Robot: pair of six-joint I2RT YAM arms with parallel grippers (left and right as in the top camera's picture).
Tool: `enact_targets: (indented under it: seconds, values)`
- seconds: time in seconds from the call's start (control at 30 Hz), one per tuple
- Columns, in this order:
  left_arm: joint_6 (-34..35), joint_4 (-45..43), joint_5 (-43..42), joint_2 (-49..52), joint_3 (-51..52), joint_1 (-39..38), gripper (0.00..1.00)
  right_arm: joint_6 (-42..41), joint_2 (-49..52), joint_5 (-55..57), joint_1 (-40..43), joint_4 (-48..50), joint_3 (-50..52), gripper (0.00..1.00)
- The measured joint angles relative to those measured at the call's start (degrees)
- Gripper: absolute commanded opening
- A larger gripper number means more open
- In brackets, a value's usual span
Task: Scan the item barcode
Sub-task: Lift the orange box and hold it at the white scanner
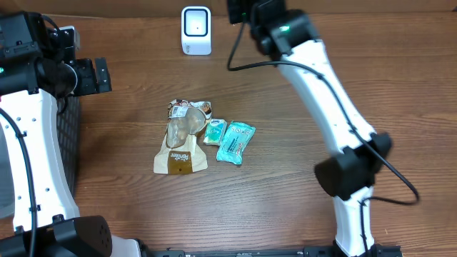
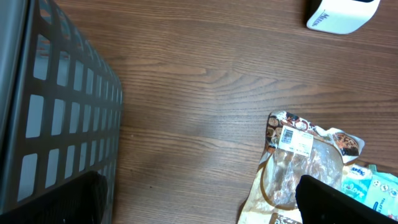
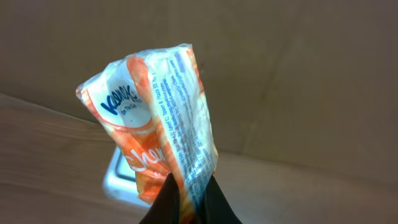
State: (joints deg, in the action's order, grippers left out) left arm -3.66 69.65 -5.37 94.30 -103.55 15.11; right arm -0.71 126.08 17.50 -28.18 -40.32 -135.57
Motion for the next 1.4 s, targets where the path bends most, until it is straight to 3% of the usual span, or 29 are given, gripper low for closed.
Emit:
enact_targets:
  seconds: [0.4, 0.67, 0.93, 1.4]
  values:
    - [0.0, -0.02, 0.0, 0.0, 0.0, 0.0, 0.99, 31.06, 18.75, 4.04, -1.55, 25.57, 0.04, 0.04]
    - [0.0, -0.02, 0.0, 0.0, 0.0, 0.0, 0.99, 48.48, 24.39, 4.44, -4.55, 29.73, 0.04, 0.04]
    - [0.0, -0.02, 0.0, 0.0, 0.0, 0.0, 0.99, 52.78, 24.65, 5.05, -6.01, 30.47, 0.04, 0.04]
    - [0.0, -0.02, 0.0, 0.0, 0.0, 0.0, 0.99, 53.46, 24.65, 8.33, -5.68, 30.38, 0.04, 0.04]
